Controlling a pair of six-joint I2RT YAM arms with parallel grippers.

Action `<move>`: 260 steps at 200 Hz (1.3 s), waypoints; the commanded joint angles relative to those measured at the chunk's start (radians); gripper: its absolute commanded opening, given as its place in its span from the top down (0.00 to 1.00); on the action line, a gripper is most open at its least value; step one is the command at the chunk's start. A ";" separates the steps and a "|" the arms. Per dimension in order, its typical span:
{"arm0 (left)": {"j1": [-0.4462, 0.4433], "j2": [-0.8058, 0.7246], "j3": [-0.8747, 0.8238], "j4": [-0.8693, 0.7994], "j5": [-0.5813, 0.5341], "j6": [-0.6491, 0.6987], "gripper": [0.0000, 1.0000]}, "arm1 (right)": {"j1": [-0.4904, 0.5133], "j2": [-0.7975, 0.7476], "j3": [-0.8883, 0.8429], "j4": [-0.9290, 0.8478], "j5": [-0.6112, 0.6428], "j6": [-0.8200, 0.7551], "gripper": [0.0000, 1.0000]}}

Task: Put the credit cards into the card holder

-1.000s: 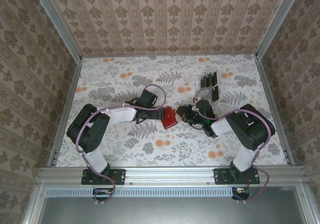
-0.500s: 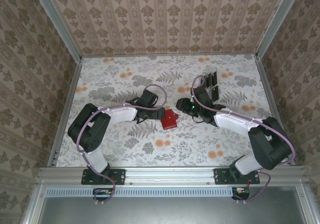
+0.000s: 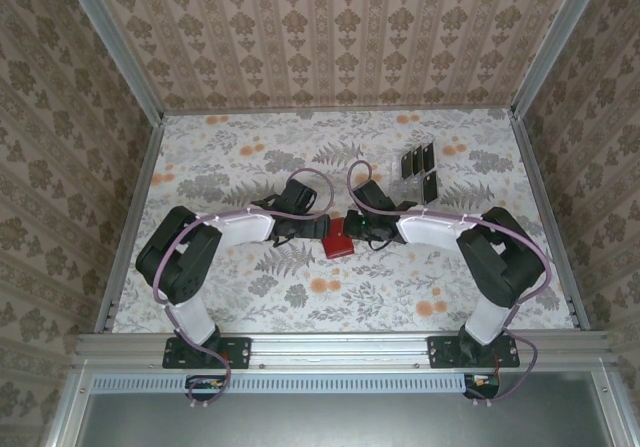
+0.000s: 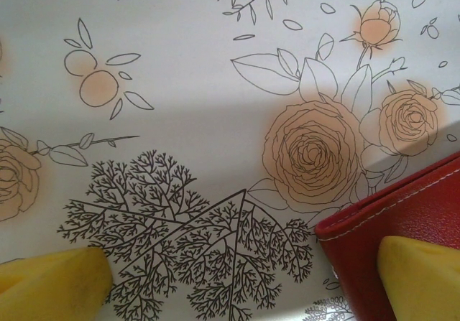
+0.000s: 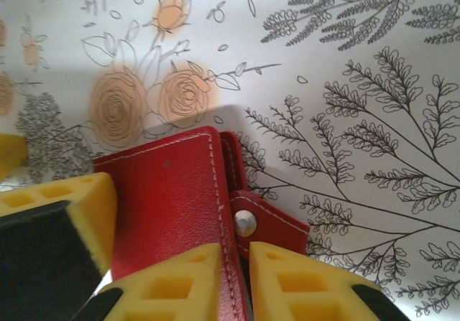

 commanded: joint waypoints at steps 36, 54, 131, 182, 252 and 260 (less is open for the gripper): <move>0.015 0.144 -0.040 -0.027 0.021 0.032 0.00 | 0.007 0.075 0.049 -0.168 0.074 -0.064 0.87; 0.015 0.151 -0.039 -0.030 0.019 0.029 0.00 | 0.007 0.082 0.062 -0.226 0.114 -0.085 0.88; 0.017 0.164 -0.048 -0.038 0.010 0.031 0.00 | -0.048 -0.060 -0.019 -0.271 0.296 -0.020 0.79; 0.017 0.164 -0.052 -0.034 0.012 0.030 0.00 | -0.049 -0.129 -0.030 -0.178 0.158 -0.060 0.66; 0.017 0.164 -0.059 -0.029 0.010 0.034 0.00 | -0.046 0.023 0.097 -0.131 -0.012 -0.006 0.62; 0.017 0.166 -0.060 -0.027 0.011 0.036 0.01 | -0.046 0.037 0.108 -0.134 -0.011 0.000 0.61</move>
